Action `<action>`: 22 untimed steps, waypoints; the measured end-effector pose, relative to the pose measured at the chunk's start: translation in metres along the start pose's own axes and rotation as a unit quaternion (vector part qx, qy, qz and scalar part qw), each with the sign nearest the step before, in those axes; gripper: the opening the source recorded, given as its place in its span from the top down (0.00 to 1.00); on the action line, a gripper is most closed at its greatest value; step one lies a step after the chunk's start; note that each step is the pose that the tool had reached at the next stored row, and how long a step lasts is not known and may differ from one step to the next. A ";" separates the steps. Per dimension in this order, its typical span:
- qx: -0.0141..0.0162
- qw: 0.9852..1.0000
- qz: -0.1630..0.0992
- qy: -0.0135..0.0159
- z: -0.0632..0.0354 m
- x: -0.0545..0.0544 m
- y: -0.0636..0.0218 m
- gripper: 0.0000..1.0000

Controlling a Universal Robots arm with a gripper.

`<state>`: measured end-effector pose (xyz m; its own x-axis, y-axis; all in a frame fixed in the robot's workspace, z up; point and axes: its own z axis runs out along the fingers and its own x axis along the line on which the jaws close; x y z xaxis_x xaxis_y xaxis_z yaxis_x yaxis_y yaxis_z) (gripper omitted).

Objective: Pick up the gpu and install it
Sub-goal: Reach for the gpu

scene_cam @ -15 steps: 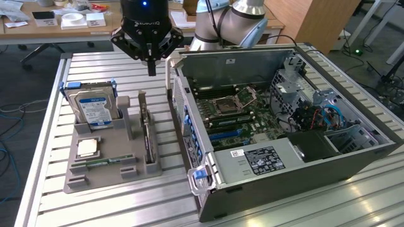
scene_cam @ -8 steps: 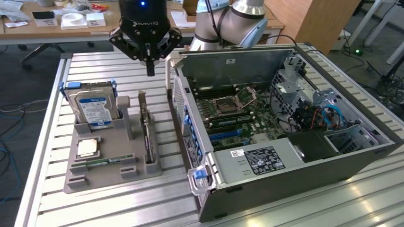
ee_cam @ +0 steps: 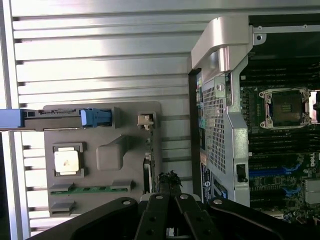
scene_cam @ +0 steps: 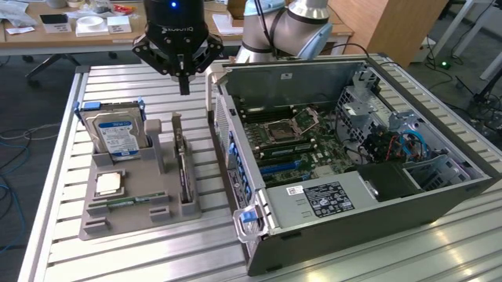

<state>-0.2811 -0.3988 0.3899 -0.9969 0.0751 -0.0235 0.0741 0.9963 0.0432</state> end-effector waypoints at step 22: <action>0.000 1.000 0.000 0.000 -0.0004 0.001 -0.0067 0.89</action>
<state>-0.2822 -0.4055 0.3899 -0.9969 0.0751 -0.0234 0.0741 0.9963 0.0425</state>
